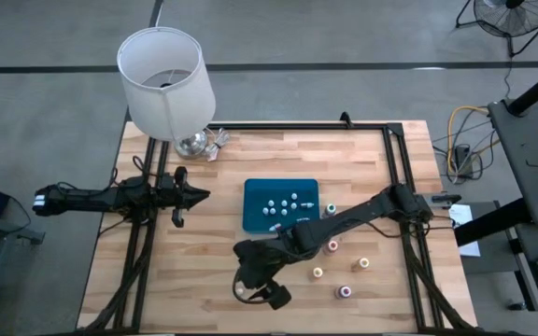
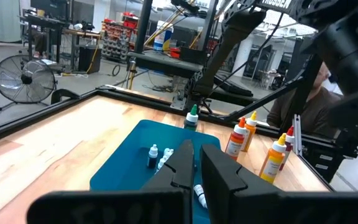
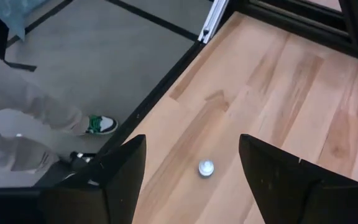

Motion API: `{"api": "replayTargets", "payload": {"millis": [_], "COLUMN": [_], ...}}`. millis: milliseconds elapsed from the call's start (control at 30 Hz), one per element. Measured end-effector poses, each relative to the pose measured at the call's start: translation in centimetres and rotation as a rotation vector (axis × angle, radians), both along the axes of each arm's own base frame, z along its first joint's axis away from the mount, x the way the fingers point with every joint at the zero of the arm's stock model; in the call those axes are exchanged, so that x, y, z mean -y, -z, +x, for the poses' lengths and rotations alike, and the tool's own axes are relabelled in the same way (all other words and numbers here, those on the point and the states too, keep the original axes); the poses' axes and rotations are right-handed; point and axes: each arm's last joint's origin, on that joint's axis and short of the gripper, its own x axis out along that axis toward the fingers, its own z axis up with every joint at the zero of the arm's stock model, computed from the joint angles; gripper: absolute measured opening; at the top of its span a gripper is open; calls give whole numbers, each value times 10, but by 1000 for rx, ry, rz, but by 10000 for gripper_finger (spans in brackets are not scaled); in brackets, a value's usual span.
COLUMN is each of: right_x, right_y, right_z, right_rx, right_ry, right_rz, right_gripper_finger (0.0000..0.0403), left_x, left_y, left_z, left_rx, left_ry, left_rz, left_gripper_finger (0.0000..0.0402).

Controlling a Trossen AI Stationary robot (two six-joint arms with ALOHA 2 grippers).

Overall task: Pick & Place food coloring
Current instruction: Put the small blue food coloring bottle into the blue bin

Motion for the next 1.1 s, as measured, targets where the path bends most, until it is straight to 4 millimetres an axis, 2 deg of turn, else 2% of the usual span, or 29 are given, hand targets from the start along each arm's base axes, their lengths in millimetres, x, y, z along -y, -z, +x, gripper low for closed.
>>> {"api": "replayTargets", "payload": {"millis": [333,667,933,1100], "right_x": [2,3,5,2], "right_y": [-11,-46,-43,-32], "right_z": [-5,-18,-22,-14], "right_rx": [-118,-194,-254,-253], "right_ry": [68,77,99,97], "right_rz": [32,21,14,12], "right_gripper_finger": [247,247,246,247], "left_x": [0,0,0,0], "left_y": [0,0,0,0], "left_z": [0,0,0,0], "left_rx": [0,0,0,0], "left_ry": [0,0,0,0], "left_rz": [0,0,0,0], "left_gripper_finger": [2,2,2,2]}}
